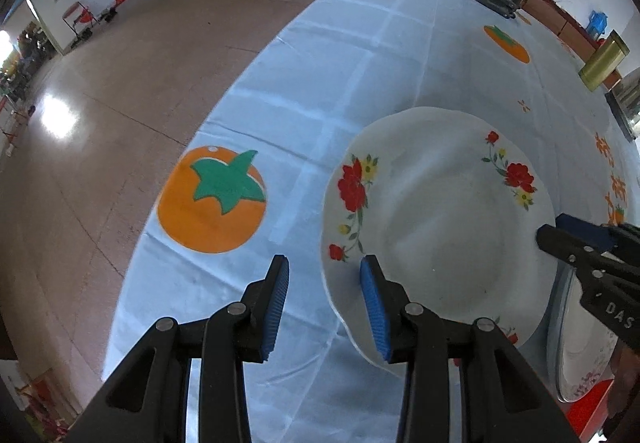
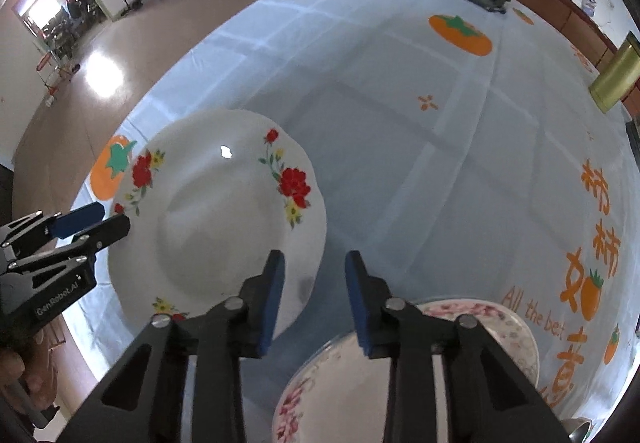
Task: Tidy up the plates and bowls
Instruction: 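Move both grippers to the red-flower plate rim and close them, then lift the red-flower plate with both grippers toward the stacked plates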
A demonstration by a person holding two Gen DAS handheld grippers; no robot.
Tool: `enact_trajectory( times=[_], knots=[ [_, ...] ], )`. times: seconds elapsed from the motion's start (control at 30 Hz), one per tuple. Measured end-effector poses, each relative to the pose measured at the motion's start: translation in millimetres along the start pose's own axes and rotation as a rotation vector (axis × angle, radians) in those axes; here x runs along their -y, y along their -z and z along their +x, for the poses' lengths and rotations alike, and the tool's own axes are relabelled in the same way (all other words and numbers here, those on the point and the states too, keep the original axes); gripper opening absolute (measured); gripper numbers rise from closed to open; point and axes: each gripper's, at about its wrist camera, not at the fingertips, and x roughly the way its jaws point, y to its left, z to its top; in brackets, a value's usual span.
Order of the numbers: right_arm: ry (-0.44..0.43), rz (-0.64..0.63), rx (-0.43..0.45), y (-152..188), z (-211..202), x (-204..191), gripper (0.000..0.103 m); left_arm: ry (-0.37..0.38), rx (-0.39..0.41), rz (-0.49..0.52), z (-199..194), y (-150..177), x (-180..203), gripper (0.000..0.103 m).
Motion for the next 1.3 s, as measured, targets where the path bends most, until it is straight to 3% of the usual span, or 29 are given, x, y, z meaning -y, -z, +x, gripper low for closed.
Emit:
enact_trajectory(
  times=[0.17,0.23,0.57,1.3],
  knots=[
    [-0.019,-0.004,-0.007,1,9,-3,0.021,0.001,0.005,0.016,5,-2,5,0.040],
    [-0.002,-0.014,-0.001,1,8,-6,0.021,0.013,0.007,0.029,6,-2,9,0.029],
    [0.003,-0.015,-0.004,4,6,-12,0.021,-0.034,0.009,0.023,-1,1,13,0.029],
    [-0.003,-0.018,0.040,20,-33,-20,0.021,-0.043,0.024,0.018,-30,5,24,0.029]
  ],
)
